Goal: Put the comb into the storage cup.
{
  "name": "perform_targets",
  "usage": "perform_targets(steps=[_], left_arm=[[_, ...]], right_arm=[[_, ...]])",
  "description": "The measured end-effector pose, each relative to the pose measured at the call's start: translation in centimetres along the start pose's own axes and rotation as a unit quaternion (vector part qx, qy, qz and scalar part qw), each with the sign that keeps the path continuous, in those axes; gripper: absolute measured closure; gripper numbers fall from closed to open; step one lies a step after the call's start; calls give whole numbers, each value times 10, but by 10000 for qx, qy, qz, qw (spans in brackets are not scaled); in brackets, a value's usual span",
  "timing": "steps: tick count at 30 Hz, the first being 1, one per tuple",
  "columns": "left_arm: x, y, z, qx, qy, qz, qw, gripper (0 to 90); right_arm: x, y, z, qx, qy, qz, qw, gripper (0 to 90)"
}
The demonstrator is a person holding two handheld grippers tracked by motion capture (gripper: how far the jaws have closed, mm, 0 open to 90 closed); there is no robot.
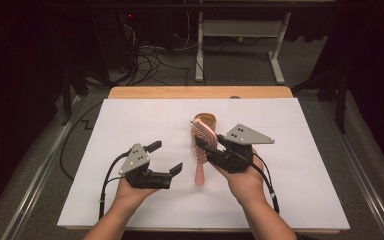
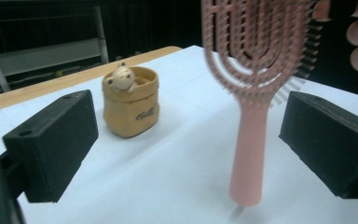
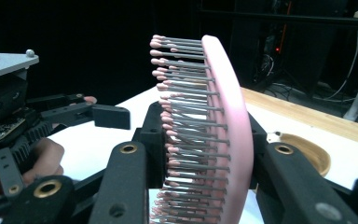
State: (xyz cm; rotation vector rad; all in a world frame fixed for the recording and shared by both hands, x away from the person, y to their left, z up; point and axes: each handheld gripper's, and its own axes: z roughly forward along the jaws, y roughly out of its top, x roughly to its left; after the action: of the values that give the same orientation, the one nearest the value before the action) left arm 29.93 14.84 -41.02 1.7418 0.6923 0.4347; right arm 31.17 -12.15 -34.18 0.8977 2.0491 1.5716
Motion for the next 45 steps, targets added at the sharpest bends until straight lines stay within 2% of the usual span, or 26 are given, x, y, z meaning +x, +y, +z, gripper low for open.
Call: perform_targets(steps=[12, 23, 29, 33, 40, 45], left_arm=[[22, -13, -21, -55, 248, -44, 9997, 0], [44, -32, -45, 78, 518, -68, 9986, 0], [51, -42, -53, 108, 601, -107, 9981, 0], [54, -47, -58, 26, 649, -134, 9978, 0], [63, -52, -65, -98, 743, -335, 9966, 0], [63, -54, -67, -112, 755, -303, 9966, 0]], right_arm=[[-7, 2, -5, -37, -157, -58, 9999, 656], [-14, 3, -8, -82, -234, -79, 9997, 656], [-19, 3, -9, -115, -304, -91, 9994, 656], [-22, 4, -9, -127, -364, -83, 9992, 656], [-31, 5, -9, -153, -487, -43, 9987, 656], [-38, 5, -8, -181, -578, 3, 9982, 656]])
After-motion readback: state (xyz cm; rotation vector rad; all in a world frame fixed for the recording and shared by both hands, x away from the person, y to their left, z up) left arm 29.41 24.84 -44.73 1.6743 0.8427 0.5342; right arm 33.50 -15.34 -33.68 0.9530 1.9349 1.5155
